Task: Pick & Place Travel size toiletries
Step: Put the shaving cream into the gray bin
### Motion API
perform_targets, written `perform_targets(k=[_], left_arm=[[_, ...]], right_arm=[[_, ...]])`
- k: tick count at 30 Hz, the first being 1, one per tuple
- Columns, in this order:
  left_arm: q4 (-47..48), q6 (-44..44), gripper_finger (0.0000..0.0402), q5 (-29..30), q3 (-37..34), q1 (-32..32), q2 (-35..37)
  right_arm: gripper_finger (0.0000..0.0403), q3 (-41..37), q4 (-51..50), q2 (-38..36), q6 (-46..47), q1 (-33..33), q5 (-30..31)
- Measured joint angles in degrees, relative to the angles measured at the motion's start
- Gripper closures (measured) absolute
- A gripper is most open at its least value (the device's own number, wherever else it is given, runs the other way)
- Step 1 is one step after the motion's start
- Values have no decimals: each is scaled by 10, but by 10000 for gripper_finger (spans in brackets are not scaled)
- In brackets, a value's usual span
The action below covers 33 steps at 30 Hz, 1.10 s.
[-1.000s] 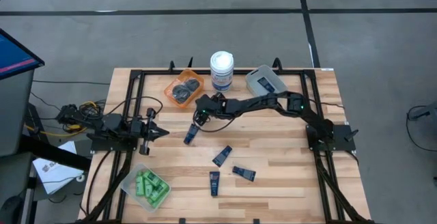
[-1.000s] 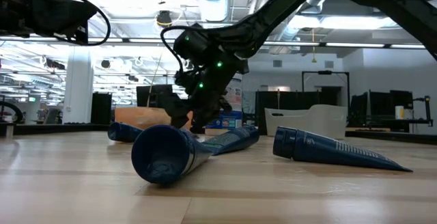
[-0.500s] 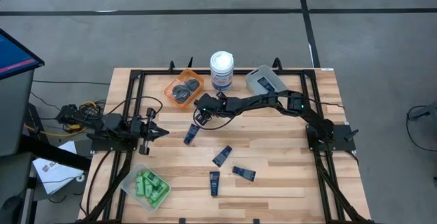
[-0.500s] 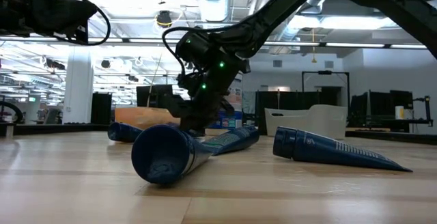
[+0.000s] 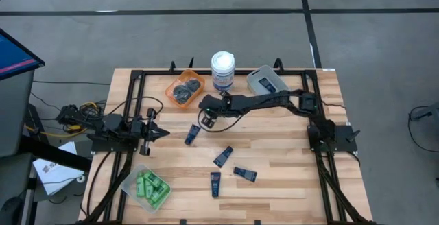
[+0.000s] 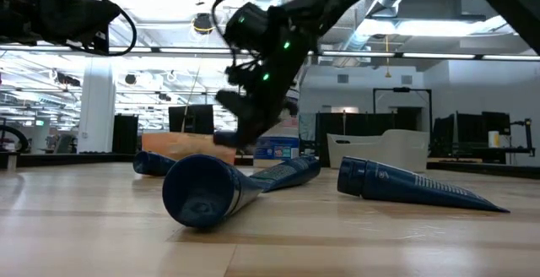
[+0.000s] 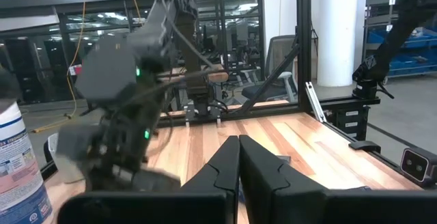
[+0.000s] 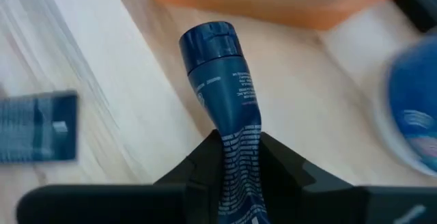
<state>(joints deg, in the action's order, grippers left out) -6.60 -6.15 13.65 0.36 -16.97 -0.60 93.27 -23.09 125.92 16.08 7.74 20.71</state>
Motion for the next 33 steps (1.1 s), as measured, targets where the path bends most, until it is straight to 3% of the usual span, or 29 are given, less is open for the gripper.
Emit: perform_targets(k=[4, 10, 16, 21, 26, 33], left_arm=[[-3, 0, 401, 0, 0, 0, -8], [-3, 0, 401, 0, 0, 0, -20], [-4, 0, 401, 0, 0, 0, -36], [-7, 0, 401, 0, 0, 0, -49], [-7, 0, 401, 0, 0, 0, -52], [-10, 0, 401, 0, 0, 0, -52]], right_arm=[[333, -35, -36, -61, -14, 2, 22], [333, -155, -97, -207, -11, 19, 120], [333, -329, -79, -381, 39, 76, 140], [333, -440, -22, -473, 48, 147, 140], [333, -485, 22, -487, 39, 207, 118], [331, -490, 77, -435, 21, 237, 97]])
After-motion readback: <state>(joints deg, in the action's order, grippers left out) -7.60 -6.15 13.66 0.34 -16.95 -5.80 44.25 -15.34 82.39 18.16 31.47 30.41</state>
